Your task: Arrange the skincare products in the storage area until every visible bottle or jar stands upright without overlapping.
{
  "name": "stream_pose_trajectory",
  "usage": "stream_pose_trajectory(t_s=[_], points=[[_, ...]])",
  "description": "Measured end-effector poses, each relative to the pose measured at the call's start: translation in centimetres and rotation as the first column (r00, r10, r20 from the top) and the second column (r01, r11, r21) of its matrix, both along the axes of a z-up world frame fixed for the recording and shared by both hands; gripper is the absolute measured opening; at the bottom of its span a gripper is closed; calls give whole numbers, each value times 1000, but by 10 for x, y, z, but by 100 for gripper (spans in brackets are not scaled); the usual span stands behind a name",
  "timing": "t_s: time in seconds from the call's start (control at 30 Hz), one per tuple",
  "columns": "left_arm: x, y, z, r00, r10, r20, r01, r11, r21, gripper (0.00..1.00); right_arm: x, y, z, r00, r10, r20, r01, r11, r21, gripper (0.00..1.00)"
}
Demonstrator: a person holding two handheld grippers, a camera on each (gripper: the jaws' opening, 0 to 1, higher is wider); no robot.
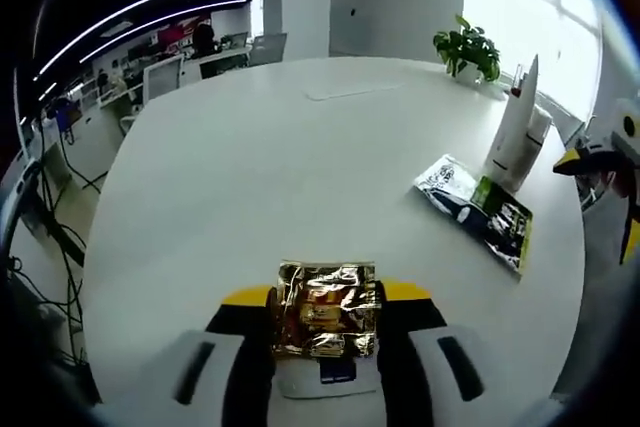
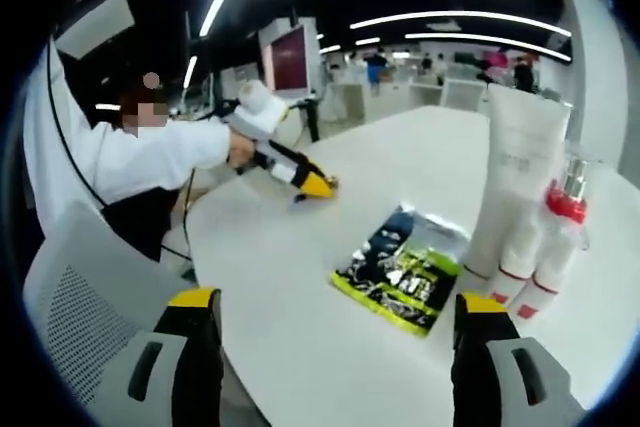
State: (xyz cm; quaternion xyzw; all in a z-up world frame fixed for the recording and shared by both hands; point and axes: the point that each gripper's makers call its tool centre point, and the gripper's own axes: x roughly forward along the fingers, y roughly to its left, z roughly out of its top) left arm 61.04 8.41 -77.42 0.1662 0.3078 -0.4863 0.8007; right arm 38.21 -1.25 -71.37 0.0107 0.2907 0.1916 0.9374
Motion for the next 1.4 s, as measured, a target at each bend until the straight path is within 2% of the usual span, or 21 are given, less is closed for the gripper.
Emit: stream_pose_trajectory(t_s=[0.27, 0.33, 0.4, 0.57, 0.67, 0.83, 1.0, 1.27, 1.4], points=[[-15, -8, 13, 1000, -12, 1, 12, 999, -44, 36, 5, 7, -1, 1000, 24, -13, -24, 1000, 8, 90], [-20, -10, 15, 1000, -21, 2, 21, 998, -53, 36, 7, 7, 1, 1000, 19, -8, -19, 1000, 19, 89], [-27, -11, 17, 1000, -27, 10, 28, 998, -52, 36, 10, 9, 6, 1000, 1, -1, -1, 998, 59, 88], [-43, -19, 26, 998, -56, 17, 57, 996, -73, 35, 17, 8, 10, 1000, -15, 10, 14, 998, 67, 84], [-45, -22, 31, 997, -63, 36, 66, 994, -90, 35, 20, 9, 10, 1000, -18, 12, 17, 997, 70, 82], [-53, -28, 39, 996, -80, 32, 84, 989, -119, 34, 22, 15, 11, 1000, -21, 14, 20, 996, 92, 79], [-66, -33, 41, 990, -137, 38, 141, 983, -116, 34, 22, 17, 9, 999, -33, -2, 33, 992, 125, 75], [-84, -42, 46, 981, -186, 52, 191, 974, -122, 34, 20, 15, 4, 998, -57, -27, 61, 984, 168, 67], [-91, -48, 52, 973, -225, 53, 231, 961, -154, 34, 21, 13, 5, 996, -80, -29, 84, 976, 199, 63]])
